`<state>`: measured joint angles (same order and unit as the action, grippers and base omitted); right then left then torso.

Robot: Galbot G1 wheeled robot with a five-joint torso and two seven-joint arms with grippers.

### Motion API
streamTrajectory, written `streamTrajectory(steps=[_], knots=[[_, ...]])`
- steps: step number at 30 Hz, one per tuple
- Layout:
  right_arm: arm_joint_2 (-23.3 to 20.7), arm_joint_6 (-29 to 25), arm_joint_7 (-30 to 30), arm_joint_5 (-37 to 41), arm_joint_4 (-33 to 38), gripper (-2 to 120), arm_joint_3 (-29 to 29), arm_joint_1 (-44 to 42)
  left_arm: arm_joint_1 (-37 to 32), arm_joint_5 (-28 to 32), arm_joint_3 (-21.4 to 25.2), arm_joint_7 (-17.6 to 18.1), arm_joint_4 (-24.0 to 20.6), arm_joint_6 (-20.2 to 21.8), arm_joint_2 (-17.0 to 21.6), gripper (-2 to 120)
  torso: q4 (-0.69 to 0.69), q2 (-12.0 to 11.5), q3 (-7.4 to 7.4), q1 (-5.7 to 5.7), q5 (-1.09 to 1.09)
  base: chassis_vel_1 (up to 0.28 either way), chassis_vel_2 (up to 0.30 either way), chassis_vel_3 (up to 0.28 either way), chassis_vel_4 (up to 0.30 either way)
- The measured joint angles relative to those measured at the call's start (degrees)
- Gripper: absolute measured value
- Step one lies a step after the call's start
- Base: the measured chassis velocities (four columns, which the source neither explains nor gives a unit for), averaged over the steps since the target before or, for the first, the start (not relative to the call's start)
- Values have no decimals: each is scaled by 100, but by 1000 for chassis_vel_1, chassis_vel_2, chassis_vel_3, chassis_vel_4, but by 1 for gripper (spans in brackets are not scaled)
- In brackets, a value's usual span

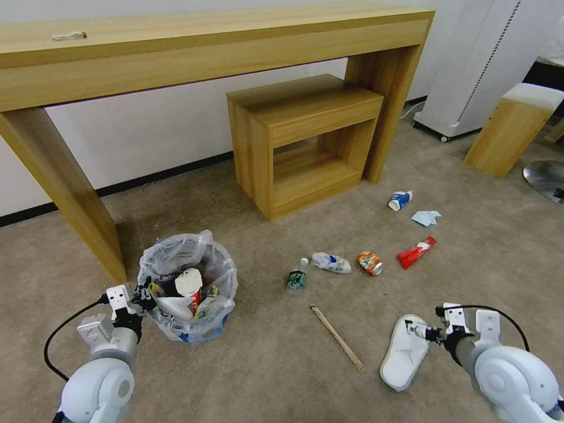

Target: Pick up the trash bin and place the garbage on the floor into it.

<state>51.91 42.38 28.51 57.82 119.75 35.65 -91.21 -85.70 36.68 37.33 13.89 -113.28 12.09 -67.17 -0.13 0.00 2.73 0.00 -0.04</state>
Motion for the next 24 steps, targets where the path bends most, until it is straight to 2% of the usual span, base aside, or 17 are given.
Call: streamTrajectory(steps=[12,24], knots=[[37,-2,161,104,92,98,-127,-272,-7,-57,-29,-60,26,-40,-32,1,0,0,0,0,0,0,0,0,0],[140,-14,-61,-52,-171,100,-310,-161,-22,-126,-45,-61,-9,-45,-69,1,0,0,0,0,0,0,0,0,0]])
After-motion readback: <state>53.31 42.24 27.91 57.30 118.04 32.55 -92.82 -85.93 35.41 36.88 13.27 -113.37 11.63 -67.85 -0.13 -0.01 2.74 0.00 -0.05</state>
